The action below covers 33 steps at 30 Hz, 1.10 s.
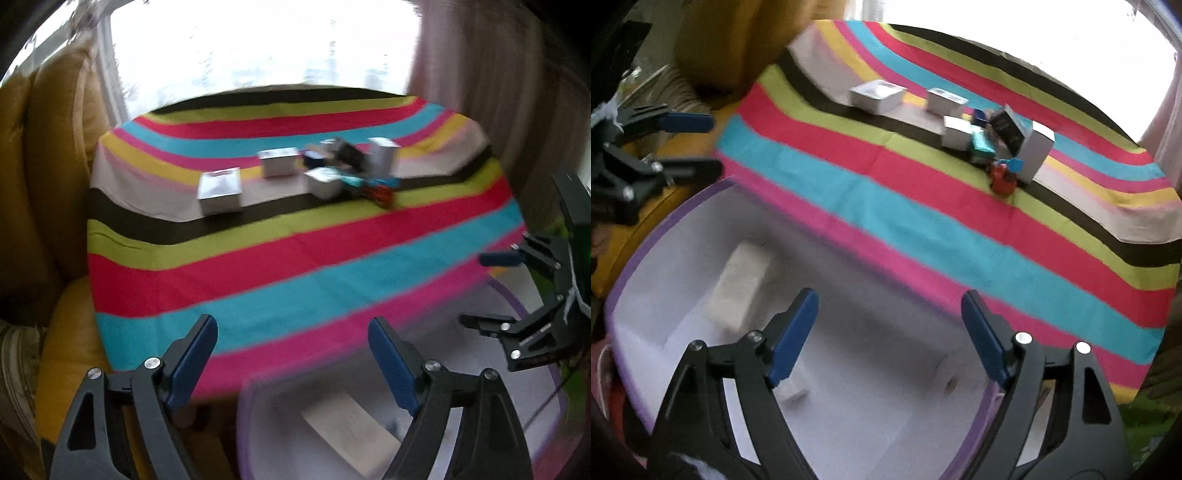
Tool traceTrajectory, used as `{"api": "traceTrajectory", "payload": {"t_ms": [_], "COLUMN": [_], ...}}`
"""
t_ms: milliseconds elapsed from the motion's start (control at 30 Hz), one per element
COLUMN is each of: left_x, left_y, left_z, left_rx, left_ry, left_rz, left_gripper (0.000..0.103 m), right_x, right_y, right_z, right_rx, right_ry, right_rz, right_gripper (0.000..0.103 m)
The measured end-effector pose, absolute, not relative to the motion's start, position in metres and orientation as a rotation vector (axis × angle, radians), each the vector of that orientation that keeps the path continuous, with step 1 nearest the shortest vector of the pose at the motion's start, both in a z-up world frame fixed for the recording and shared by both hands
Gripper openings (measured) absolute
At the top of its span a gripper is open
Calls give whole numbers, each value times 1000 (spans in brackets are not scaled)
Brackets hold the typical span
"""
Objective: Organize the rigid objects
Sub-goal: 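Return both tools to the table and approach the remaining objects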
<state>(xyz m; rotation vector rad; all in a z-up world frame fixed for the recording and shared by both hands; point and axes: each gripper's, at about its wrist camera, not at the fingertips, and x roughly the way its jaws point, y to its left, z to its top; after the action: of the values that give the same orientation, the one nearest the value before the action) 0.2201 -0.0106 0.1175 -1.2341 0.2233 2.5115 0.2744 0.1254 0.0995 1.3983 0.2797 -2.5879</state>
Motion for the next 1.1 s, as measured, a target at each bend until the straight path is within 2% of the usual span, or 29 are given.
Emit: {"api": "traceTrajectory", "payload": {"t_ms": [300, 533, 633, 733, 800, 867, 1067, 1100], "left_x": [109, 67, 56, 44, 38, 32, 33, 34], "left_y": [-36, -34, -31, -34, -36, -37, -38, -39], "left_z": [57, 24, 15, 12, 8, 7, 6, 5], "left_rx": [-1467, -1423, -1335, -1305, -1313, -1325, -1321, -1321], "left_ry": [202, 260, 254, 198, 187, 169, 154, 151], "left_rz": [2571, 2537, 2535, 2540, 2558, 2566, 2588, 2591], "left_gripper": [85, 85, 87, 91, 103, 103, 103, 103], "right_x": [160, 116, 104, 103, 99, 95, 82, 83], "right_y": [212, 220, 228, 228, 221, 218, 222, 223], "right_z": [63, 56, 44, 39, 36, 35, 34, 34], "right_rx": [1578, 1591, 1554, 1467, 1427, 1391, 1324, 1320], "right_ry": [-137, -56, -106, -41, 63, 128, 124, 122], "right_rz": [-2670, -2633, -2643, -2682, -2697, -2688, -2698, -2698], "right_gripper": [82, 82, 83, 84, 84, 84, 84, 81]}}
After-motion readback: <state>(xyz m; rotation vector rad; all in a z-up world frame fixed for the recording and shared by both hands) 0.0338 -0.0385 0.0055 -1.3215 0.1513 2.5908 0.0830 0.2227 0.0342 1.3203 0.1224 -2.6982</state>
